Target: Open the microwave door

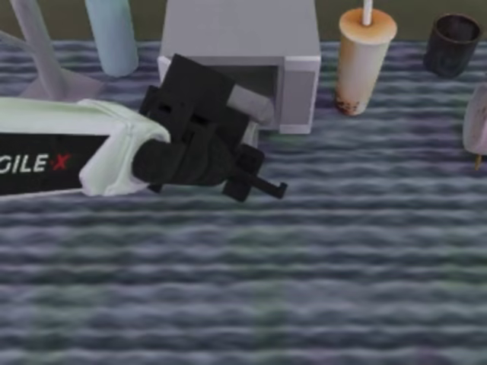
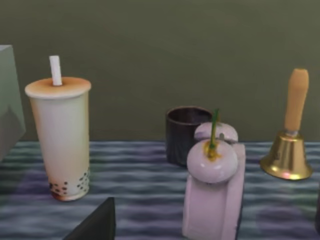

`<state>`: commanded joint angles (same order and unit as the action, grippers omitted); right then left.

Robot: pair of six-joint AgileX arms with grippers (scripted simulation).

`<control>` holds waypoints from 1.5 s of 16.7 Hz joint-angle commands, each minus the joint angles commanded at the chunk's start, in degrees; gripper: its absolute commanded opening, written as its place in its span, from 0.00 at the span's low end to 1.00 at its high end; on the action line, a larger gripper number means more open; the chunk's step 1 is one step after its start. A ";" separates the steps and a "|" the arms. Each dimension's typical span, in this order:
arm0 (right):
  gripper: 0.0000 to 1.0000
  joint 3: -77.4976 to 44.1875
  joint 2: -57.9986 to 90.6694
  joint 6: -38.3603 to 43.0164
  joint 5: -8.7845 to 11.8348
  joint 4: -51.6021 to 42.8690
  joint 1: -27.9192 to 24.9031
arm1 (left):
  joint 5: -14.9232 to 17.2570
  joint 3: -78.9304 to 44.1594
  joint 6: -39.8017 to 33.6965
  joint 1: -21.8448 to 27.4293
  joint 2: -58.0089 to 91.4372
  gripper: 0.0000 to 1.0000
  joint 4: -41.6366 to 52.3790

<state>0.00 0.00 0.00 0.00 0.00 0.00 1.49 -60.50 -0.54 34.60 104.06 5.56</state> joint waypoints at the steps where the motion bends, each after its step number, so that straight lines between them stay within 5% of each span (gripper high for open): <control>1: 1.00 0.00 0.00 0.00 0.00 0.00 0.00 | 0.00 0.00 0.00 0.00 0.00 0.00 0.00; 25: 1.00 0.00 0.00 0.00 0.00 0.00 0.00 | 2.48 1.53 2.88 -1.17 -1.22 0.00 -0.16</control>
<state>0.00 0.00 0.00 0.00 0.00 0.00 3.97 -58.97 2.34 33.44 102.84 5.40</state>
